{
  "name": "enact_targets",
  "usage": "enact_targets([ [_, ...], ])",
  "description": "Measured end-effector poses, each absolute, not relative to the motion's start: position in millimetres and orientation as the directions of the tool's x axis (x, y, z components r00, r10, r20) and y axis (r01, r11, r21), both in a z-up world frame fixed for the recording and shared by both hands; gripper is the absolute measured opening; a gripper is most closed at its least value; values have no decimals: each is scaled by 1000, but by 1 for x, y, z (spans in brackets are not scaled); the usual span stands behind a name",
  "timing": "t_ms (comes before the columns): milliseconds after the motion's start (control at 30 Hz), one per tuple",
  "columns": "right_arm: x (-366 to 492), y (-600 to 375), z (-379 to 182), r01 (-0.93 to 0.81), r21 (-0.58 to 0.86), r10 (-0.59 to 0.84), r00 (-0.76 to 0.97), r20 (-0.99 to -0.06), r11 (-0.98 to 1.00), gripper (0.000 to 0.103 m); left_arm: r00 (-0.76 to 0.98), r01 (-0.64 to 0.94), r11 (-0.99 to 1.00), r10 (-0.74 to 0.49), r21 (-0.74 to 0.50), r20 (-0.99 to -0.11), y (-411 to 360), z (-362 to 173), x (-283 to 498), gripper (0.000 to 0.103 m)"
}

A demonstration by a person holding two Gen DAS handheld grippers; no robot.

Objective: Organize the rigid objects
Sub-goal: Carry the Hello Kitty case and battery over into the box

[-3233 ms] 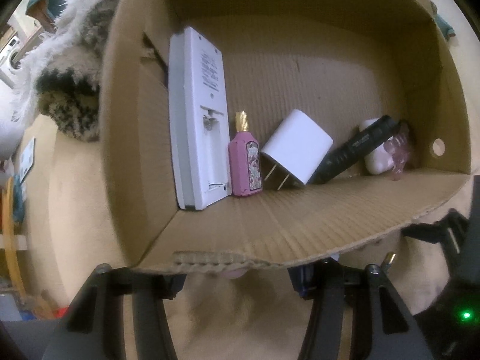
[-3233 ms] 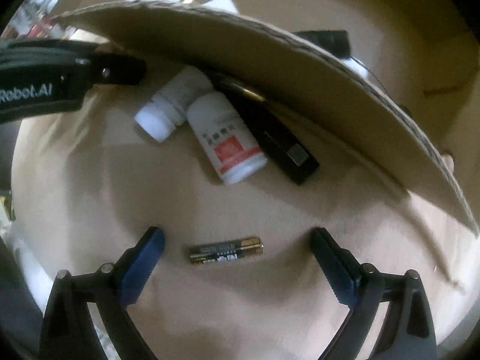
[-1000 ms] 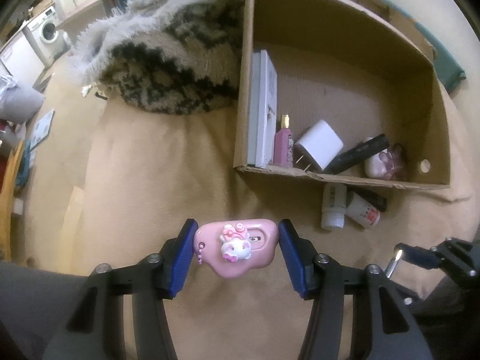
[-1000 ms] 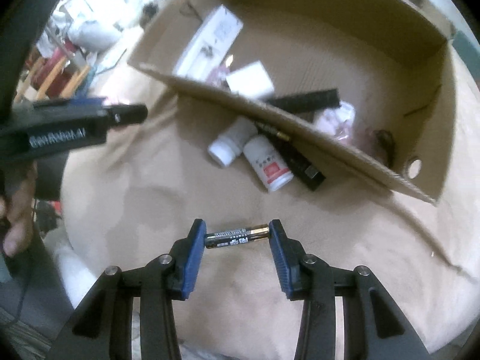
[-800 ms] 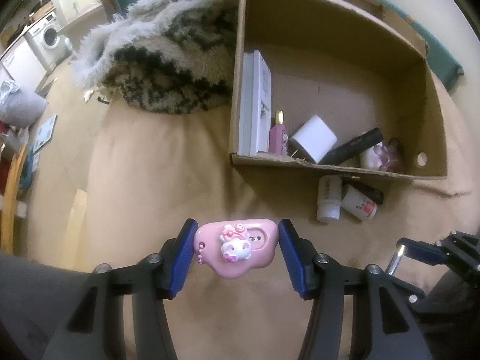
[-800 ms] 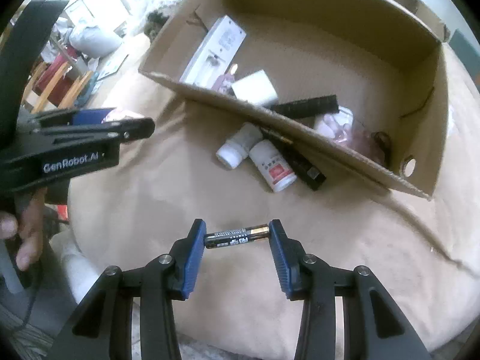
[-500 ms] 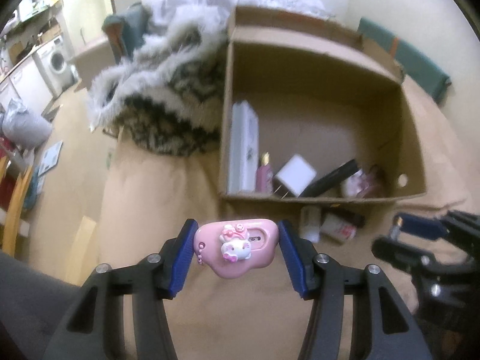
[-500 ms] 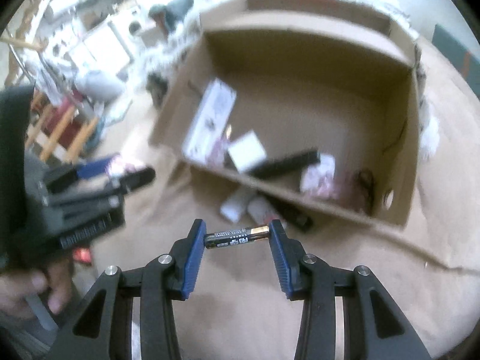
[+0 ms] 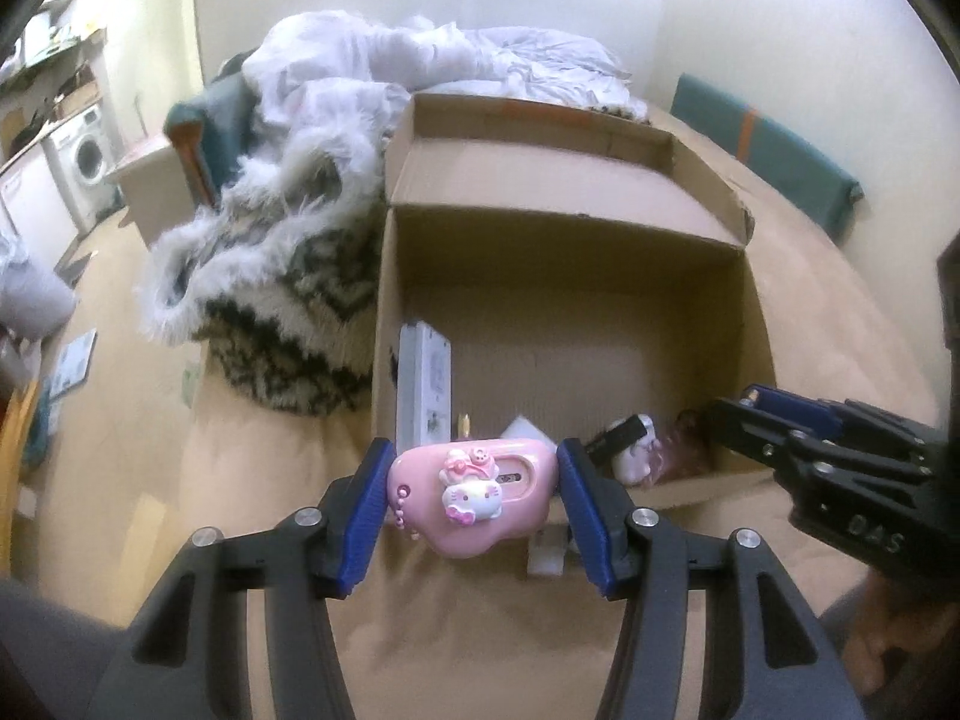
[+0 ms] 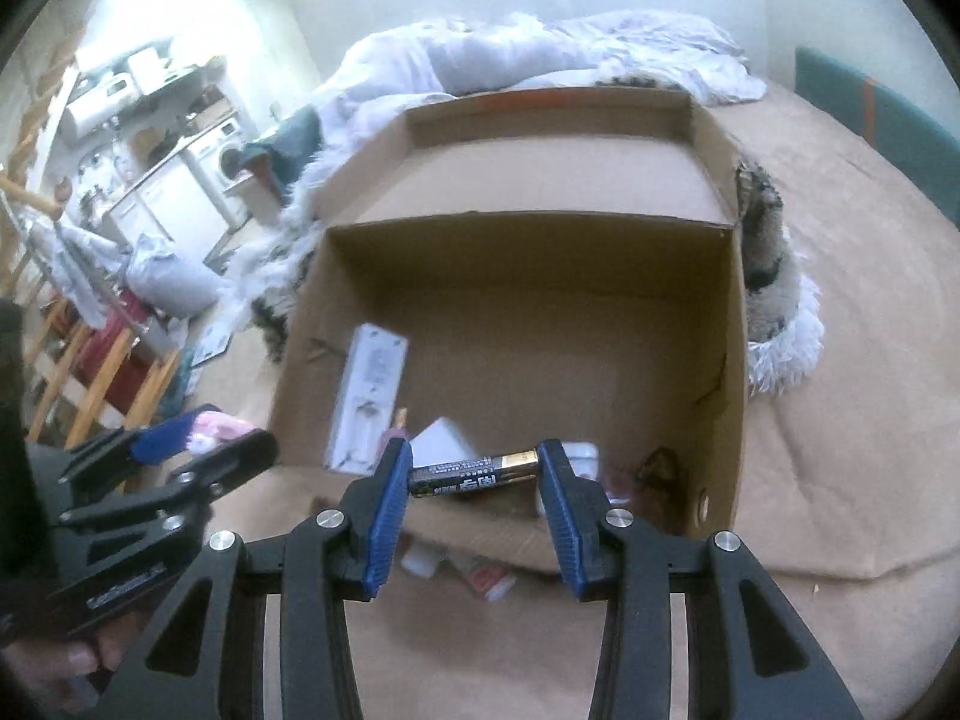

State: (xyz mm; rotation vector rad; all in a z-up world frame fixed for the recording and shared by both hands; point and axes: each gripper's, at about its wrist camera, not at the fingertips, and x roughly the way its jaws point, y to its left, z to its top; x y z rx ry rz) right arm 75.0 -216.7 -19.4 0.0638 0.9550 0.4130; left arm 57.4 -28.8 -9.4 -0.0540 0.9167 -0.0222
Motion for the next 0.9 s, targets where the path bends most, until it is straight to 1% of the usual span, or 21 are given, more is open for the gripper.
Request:
enact_targets([
  [167, 100, -215, -26, -297, 226, 353, 503, -789, 928, 45, 594, -3, 998, -50, -65, -803, -26, -10, 80, 51],
  [267, 117, -216, -31, -293, 201, 330, 502, -799, 935, 45, 588, 14, 998, -61, -65, -806, -30, -7, 96, 51],
  [400, 137, -222, -48, -254, 211, 311, 472, -825, 944, 45, 575, 53, 998, -68, -46, -816, -40, -8, 114, 52],
  [567, 143, -223, -69, -215, 216, 290, 417, -862, 952, 45, 533, 92, 995, -71, -25, -843, -51, -34, 133, 52],
  [667, 143, -225, -78, -198, 210, 273, 384, -882, 958, 45, 489, 102, 993, -102, -59, -867, -52, -51, 133, 52],
  [733, 145, -227, -85, -183, 196, 252, 365, -896, 963, 45, 472, 108, 993, -100, -55, -876, -53, -62, 132, 52],
  [900, 148, -226, -98, -152, 195, 236, 329, -914, 969, 45, 452, 114, 992, -93, -46, -887, -56, -74, 136, 52],
])
